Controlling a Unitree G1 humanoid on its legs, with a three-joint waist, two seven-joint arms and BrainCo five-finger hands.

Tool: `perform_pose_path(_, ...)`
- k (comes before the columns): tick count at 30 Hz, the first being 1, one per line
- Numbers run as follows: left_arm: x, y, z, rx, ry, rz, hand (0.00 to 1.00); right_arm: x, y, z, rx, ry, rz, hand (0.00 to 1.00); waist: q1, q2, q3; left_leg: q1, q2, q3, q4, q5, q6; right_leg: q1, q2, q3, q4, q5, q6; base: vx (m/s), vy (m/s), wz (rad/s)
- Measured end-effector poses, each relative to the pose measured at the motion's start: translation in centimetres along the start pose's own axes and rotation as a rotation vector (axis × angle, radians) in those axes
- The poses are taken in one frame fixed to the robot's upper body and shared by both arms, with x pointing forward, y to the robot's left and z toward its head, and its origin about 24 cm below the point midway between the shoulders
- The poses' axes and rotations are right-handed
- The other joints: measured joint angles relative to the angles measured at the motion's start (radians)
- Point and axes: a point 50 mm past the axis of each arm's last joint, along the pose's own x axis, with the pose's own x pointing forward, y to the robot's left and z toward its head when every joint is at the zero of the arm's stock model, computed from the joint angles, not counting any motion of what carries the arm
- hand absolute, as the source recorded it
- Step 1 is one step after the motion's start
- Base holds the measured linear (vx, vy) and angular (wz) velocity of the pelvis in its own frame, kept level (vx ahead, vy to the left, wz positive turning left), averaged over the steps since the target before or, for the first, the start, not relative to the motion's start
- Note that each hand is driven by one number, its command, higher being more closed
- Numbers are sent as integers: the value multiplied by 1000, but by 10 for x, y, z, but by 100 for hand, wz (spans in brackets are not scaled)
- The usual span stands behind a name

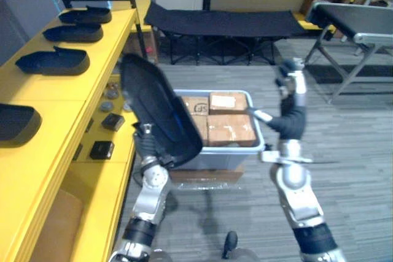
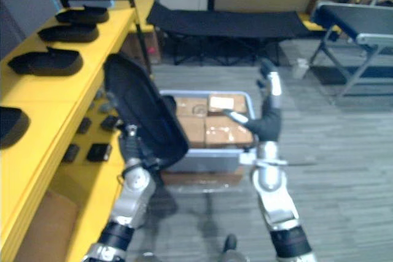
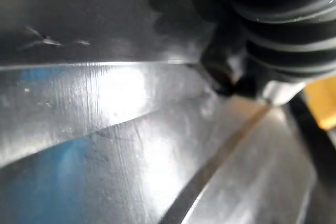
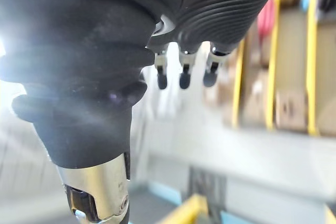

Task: Walk over and take plastic housings, then place them on the shelf

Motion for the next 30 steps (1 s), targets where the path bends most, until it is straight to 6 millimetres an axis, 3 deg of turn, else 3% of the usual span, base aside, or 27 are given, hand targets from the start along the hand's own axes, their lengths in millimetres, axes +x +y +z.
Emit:
perform_pose_path(4,-2,16,13,1,-124,86,100,-20,-37,-5,28,94,-149,0,-26,21,-13,10,2,20,-7,-3,-4,-10,3,18,0,1,-1,29,29,-13)
perform_pose_path(8,-6,26,20,-30,-176,102,100,-49,-56,-21,52,251,-258,0,-48,22,-14,14,6,39,-13,-9,-9,-19,9,37,0,-6,5,9,28,-16)
perform_pose_path(13,-23,37,24,-68,-213,26,100,-117,-81,-76,41,641,-348,0,-52,26,-13,-5,16,39,0,-18,-14,-37,13,36,0,-6,1,18,35,-1)
perform_pose_path(16,-32,43,18,-61,-200,-20,100,-142,-99,-91,27,743,-422,0,-46,32,-10,-9,15,36,1,-23,-13,-37,13,32,0,-6,2,24,50,4)
perform_pose_path(20,-33,50,18,-64,-219,-26,100,-139,-118,-82,55,634,-471,0,-45,39,-4,-21,9,27,2,-28,-9,-36,2,25,1,-14,10,2,51,7)
perform_pose_path(24,-26,62,36,-73,-307,24,100,-123,-114,-80,87,567,-395,0,-43,43,-1,-22,-1,7,-8,-27,-8,-25,-5,3,1,-16,11,5,61,15)
perform_pose_path(27,-13,94,57,-49,-424,204,100,-103,-100,-79,126,505,-287,0,-38,51,2,-22,-25,-43,-39,-12,-4,-1,-23,-47,1,-31,17,32,55,51)
perform_pose_path(29,-11,118,70,-18,-497,313,100,-91,-87,-77,146,465,-226,0,-17,54,0,-20,-44,-88,-66,4,0,25,-34,-97,1,-39,23,60,30,72)
perform_pose_path(30,-13,135,80,3,-548,387,100,-80,-71,-76,152,439,-157,0,4,54,0,-21,-55,-119,-87,20,4,40,-40,-129,1,-42,27,73,9,83)
